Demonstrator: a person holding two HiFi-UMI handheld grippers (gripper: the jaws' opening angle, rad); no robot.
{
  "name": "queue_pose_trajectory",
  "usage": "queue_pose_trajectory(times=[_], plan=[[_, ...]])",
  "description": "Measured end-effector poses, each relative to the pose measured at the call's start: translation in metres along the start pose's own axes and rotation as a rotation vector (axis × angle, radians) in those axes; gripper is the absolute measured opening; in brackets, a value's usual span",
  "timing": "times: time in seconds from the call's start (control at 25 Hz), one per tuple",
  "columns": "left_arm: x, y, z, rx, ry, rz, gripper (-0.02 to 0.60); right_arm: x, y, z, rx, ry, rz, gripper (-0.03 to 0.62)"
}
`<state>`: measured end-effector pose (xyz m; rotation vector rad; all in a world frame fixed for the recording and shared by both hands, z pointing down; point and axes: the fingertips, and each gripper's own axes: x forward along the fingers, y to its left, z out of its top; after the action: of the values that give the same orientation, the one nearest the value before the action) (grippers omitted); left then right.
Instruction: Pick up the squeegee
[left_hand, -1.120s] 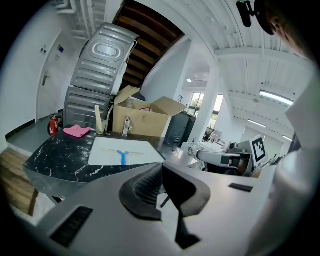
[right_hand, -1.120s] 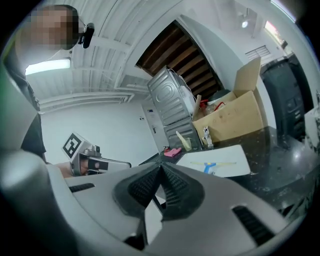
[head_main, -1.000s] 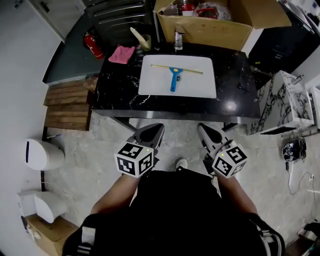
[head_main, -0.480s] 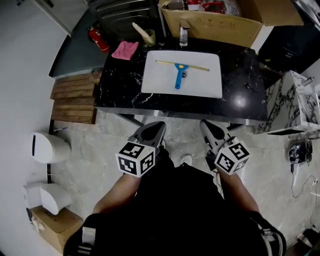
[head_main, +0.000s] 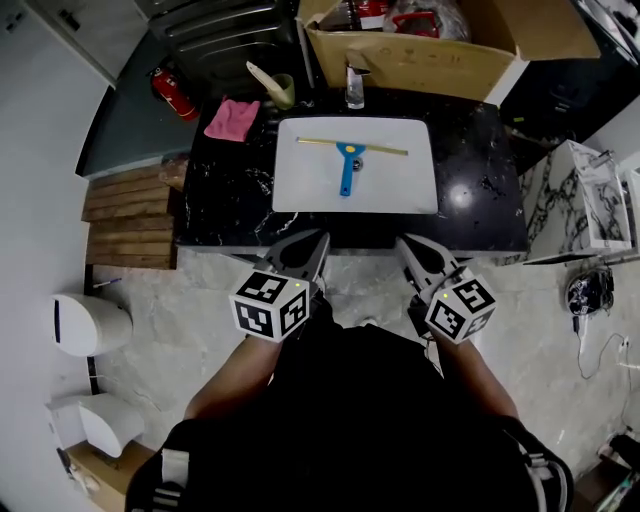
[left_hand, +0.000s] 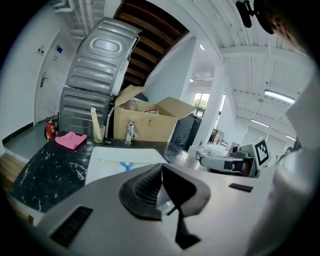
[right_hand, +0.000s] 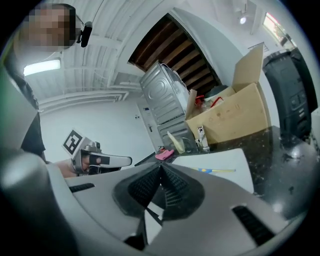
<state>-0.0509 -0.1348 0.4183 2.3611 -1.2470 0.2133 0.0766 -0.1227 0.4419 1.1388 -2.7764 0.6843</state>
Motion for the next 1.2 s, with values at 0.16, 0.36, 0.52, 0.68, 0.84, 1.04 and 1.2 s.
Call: queue_pose_trajectory(times=[0.16, 0.36, 0.52, 0.68, 0.84, 1.04, 1.2], plan=[[0.021, 0.024, 0.021, 0.020, 0.005, -0.028, 0.017, 0.028, -0.010, 0.026, -0.016, -0.010, -0.052, 0.009], [0.045, 0.059, 0.041, 0.042, 0.030, -0.071, 0.017, 0.062, -0.017, 0.038, -0.020, -0.016, -0.105, 0.009], [0.058, 0.080, 0.051, 0.074, 0.056, -0.142, 0.018, 0.087, -0.023, 0.042, -0.005, -0.025, -0.172, 0.009], [0.068, 0.096, 0.053, 0.109, 0.083, -0.224, 0.018, 0.108, -0.027, 0.045, -0.002, -0.043, -0.221, 0.009], [0.082, 0.108, 0.052, 0.114, 0.110, -0.260, 0.018, 0.115, -0.031, 0.043, 0.006, -0.032, -0.264, 0.009], [0.098, 0.113, 0.050, 0.106, 0.130, -0.260, 0.019, 0.121, -0.044, 0.044, 0.016, -0.013, -0.272, 0.009], [0.114, 0.120, 0.049, 0.089, 0.140, -0.213, 0.020, 0.125, -0.062, 0.052, 0.024, -0.007, -0.242, 0.009]])
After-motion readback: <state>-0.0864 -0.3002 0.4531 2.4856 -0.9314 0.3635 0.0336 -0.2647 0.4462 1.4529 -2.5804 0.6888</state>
